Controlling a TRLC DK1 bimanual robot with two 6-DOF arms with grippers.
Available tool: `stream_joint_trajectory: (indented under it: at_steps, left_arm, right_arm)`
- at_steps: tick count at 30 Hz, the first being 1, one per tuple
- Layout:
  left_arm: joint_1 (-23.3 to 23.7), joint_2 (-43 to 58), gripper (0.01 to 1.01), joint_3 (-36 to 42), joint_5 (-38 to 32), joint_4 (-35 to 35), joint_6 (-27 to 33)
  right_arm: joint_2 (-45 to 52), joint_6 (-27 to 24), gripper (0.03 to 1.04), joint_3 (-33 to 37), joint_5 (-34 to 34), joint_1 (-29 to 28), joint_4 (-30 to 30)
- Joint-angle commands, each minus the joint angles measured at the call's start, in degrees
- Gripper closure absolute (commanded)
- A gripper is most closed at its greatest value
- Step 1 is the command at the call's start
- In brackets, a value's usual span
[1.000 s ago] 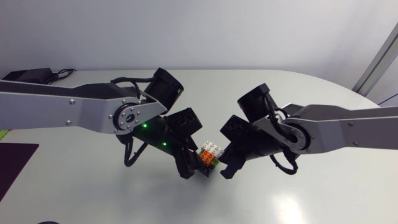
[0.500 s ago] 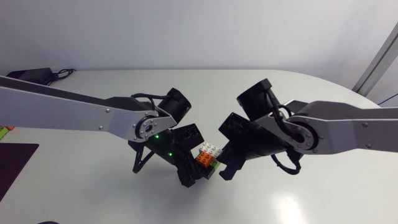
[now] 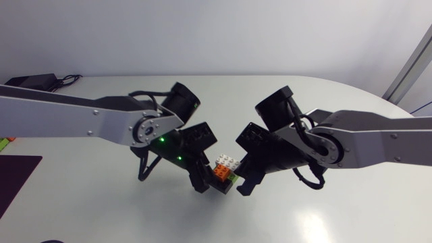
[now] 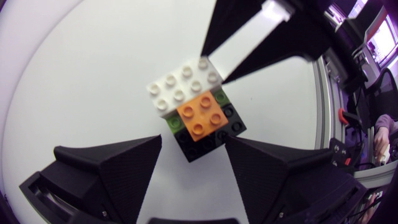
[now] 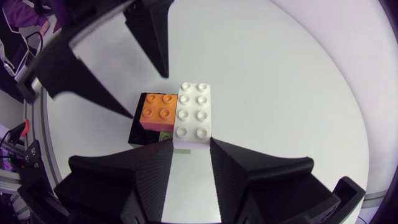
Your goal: Disassemble duplo
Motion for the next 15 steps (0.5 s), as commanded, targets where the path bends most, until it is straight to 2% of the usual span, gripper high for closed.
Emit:
stream_joint_trajectory:
  at_steps: [1,10,15]
  left_arm:
    - [1.57,-2.99,0.311,0.42,1.53,0.58,-1.35]
    - [0.78,0.26,0.323,-0.11,1.27,3.66,-2.31]
    - [-1.86,1.75,0.357,-1.52,-1.63,4.10,-1.96]
  right_arm:
    - [1.40,0.25,0.79,-1.75,-0.07,0.68,0.71]
    - [1.22,0.51,0.79,-1.58,0.02,1.74,0.62]
    - [0.52,0.60,0.79,-1.49,0.02,1.74,0.53]
